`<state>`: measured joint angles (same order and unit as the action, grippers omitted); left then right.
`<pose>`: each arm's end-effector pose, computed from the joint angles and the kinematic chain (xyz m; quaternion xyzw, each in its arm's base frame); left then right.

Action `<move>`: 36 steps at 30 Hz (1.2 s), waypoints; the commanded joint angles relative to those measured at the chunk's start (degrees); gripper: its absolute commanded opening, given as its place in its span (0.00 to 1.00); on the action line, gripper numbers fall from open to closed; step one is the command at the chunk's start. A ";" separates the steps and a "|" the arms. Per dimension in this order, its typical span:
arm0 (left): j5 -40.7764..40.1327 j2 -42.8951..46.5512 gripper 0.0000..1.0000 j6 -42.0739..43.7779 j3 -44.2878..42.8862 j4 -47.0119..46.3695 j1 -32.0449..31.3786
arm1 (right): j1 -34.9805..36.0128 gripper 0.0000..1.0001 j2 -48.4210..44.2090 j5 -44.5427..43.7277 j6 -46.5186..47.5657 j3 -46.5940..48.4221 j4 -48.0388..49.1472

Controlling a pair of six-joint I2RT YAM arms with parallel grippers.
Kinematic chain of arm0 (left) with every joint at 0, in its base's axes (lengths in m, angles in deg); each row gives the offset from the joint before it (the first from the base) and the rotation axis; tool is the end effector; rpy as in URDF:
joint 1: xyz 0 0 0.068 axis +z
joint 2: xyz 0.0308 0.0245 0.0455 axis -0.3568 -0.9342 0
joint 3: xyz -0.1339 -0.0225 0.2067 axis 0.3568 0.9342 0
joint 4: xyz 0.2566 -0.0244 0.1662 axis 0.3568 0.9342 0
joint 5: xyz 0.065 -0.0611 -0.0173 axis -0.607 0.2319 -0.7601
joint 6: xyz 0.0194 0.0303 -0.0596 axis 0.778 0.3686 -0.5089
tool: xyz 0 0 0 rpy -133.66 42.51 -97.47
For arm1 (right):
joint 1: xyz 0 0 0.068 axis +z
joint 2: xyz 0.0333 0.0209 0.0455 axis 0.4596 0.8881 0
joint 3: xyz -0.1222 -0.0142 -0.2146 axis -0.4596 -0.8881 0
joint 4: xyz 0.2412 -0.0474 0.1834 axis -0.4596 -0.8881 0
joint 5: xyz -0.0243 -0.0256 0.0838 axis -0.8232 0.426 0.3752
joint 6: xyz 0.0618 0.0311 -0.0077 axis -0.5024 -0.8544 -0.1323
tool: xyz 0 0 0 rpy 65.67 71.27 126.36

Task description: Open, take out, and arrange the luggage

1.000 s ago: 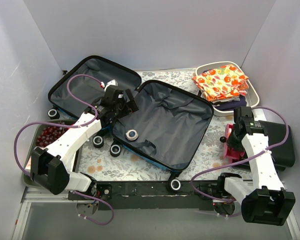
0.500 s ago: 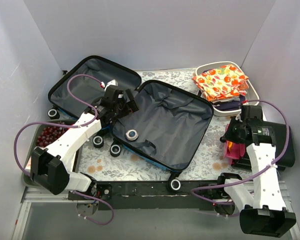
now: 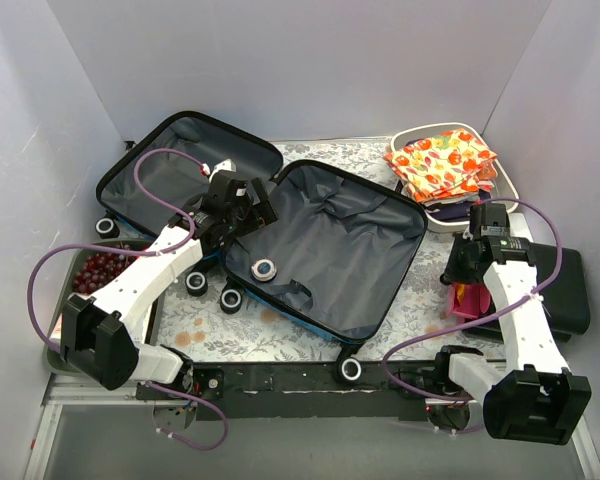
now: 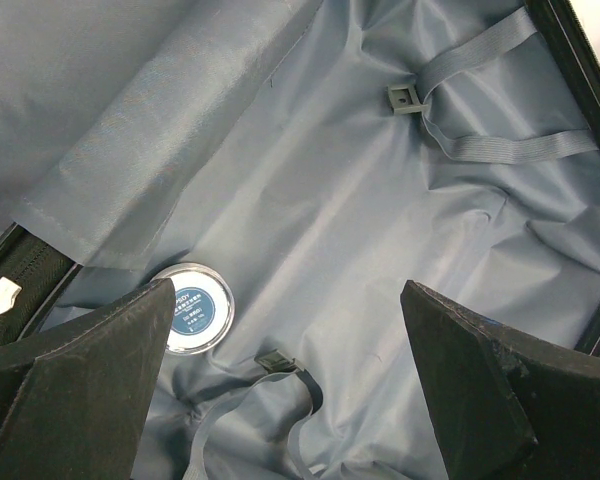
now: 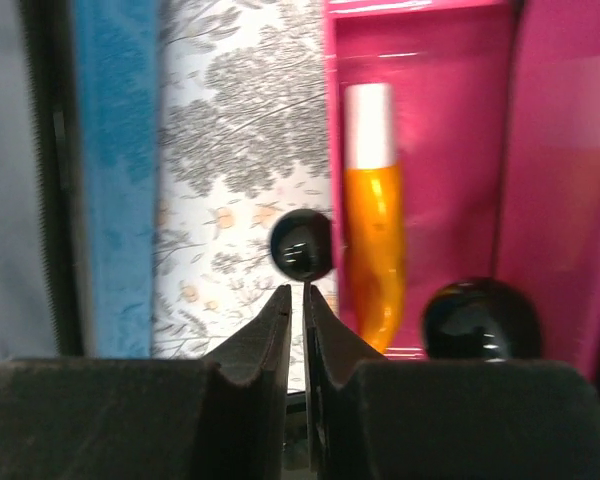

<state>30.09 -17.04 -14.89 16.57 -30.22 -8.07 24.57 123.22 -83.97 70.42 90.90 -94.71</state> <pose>0.3199 -0.1677 0.2561 -0.4293 0.8117 -0.2816 0.2785 0.2605 -0.0149 0.2332 0.1499 0.9519 0.0090 0.2671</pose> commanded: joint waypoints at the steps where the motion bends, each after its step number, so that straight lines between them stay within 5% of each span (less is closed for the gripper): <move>1: -0.87 2.37 0.98 0.48 -0.16 -0.26 0.23 | 0.15 0.14 -0.29 -11.62 -2.20 -0.56 0.62; 12: -1.57 3.25 0.98 0.75 -0.25 0.45 0.14 | 0.24 0.10 2.96 -18.57 -6.16 1.10 -0.51; 14: -0.52 3.42 0.98 1.01 -0.25 0.10 0.23 | 0.15 0.11 1.30 -14.55 -1.88 2.50 2.37; 18: 0.54 4.56 0.98 2.06 0.01 -0.52 0.23 | 0.15 0.17 -2.48 8.69 3.51 4.09 9.50; 21: 6.13 6.58 0.98 4.16 1.15 -3.15 0.06 | 0.15 0.26 -2.76 13.59 3.87 7.33 9.95; 27: 22.31 6.42 0.98 4.36 1.43 -13.34 -2.56 | -1.60 0.49 1.20 -1.91 1.15 16.46 5.47; 31: 18.46 -1.56 0.98 4.35 -7.86 -16.25 -15.39 | -7.48 0.56 1.47 -11.96 0.44 18.59 7.30; 36: 31.82 -18.52 0.98 1.36 -15.44 -24.77 -21.81 | -20.13 0.63 1.73 -14.51 0.71 18.59 8.63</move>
<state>51.45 -25.78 -12.11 6.87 -48.12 -25.88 11.87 124.79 -91.62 71.60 107.36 -88.00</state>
